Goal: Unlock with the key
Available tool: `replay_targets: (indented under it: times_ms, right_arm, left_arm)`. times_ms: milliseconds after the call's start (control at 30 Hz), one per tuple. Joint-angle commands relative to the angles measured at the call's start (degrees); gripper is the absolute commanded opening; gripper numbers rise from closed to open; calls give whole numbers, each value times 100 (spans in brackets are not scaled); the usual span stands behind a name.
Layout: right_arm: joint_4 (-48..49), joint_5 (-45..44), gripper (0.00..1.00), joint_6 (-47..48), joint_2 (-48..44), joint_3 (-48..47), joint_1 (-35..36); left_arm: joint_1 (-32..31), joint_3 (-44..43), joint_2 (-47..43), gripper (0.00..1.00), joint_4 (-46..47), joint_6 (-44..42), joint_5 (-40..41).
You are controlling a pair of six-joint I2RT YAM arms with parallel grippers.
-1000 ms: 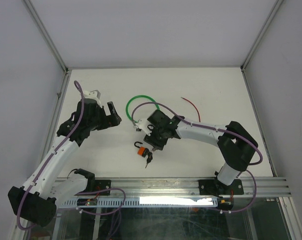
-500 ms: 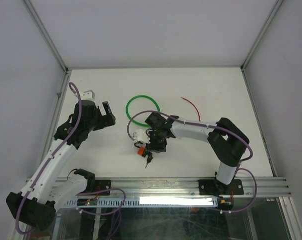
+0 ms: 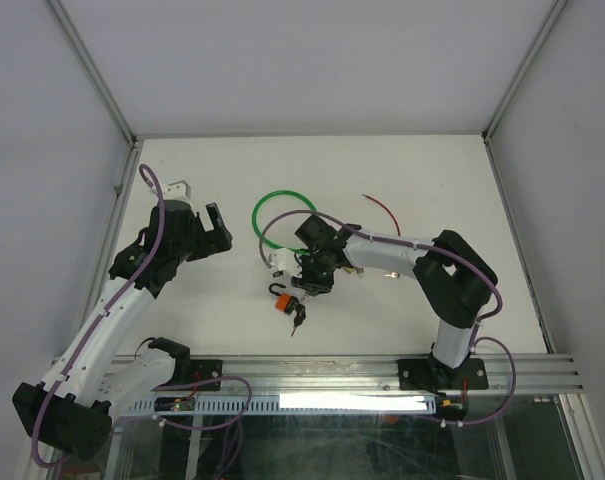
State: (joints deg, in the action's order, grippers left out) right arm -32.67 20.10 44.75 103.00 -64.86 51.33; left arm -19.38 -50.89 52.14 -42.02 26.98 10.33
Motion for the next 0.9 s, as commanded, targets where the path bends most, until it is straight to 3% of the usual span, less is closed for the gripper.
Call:
replay_targets:
  times_ms: [0, 200, 433, 867]
  right_arm:
    - [4, 251, 25, -611, 110, -208, -299]
    - [28, 252, 15, -1655, -140, 27, -498]
    - [755, 303, 1, -2972, -788, 705, -527]
    - [2769, 19, 0, -6021, -2182, 1651, -546]
  left_arm:
    - [62, -25, -20, 99, 273, -87, -122]
    - [66, -19, 11, 99, 307, -112, -211]
    - [63, -19, 94, 99, 330, -112, -468]
    - [63, 289, -135, 99, 1011, 422, -1844]
